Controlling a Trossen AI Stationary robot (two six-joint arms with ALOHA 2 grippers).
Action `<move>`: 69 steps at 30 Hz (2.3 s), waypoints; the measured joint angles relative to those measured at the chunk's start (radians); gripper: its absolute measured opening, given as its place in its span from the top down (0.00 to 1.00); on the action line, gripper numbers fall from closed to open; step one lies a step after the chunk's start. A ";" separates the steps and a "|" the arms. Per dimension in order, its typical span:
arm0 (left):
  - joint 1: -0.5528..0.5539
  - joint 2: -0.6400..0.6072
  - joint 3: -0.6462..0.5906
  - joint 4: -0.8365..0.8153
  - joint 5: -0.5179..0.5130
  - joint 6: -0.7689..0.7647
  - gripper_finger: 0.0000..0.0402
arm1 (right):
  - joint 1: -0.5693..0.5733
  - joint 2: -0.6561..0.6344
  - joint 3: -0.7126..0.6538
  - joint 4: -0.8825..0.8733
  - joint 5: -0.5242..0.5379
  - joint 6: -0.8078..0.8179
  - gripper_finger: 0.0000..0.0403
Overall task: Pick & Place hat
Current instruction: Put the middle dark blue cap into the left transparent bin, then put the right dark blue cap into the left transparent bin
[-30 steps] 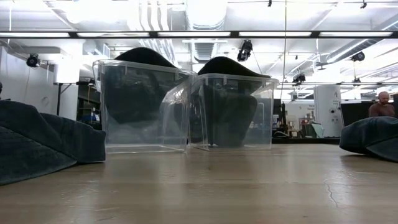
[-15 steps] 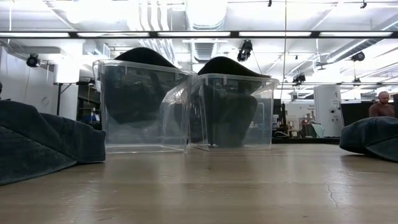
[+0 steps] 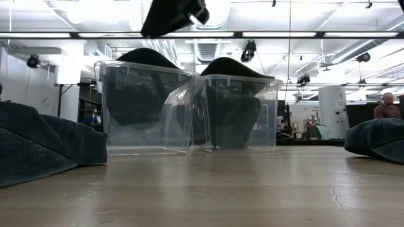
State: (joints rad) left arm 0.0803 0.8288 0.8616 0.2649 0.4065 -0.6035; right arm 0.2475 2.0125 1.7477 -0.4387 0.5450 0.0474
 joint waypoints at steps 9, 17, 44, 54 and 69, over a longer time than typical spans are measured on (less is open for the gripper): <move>0.000 0.000 0.000 -0.004 0.000 0.008 0.58 | -0.010 0.023 -0.012 0.001 0.051 -0.031 0.67; 0.000 0.002 0.000 -0.020 0.000 0.045 0.58 | -0.032 0.074 -0.011 0.014 0.094 -0.057 0.69; 0.000 0.009 0.000 -0.027 -0.001 0.057 0.58 | -0.037 0.123 0.126 -0.110 0.356 0.024 0.97; 0.000 0.009 0.000 -0.027 -0.007 0.058 0.58 | -0.047 0.322 0.387 -0.318 0.351 0.029 0.80; 0.000 0.009 0.000 -0.044 0.034 0.044 0.58 | 0.093 0.237 0.594 -0.603 0.240 0.150 0.56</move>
State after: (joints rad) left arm 0.0804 0.8379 0.8616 0.2210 0.4408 -0.5598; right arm 0.3402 2.2492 2.3421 -1.0418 0.7851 0.1975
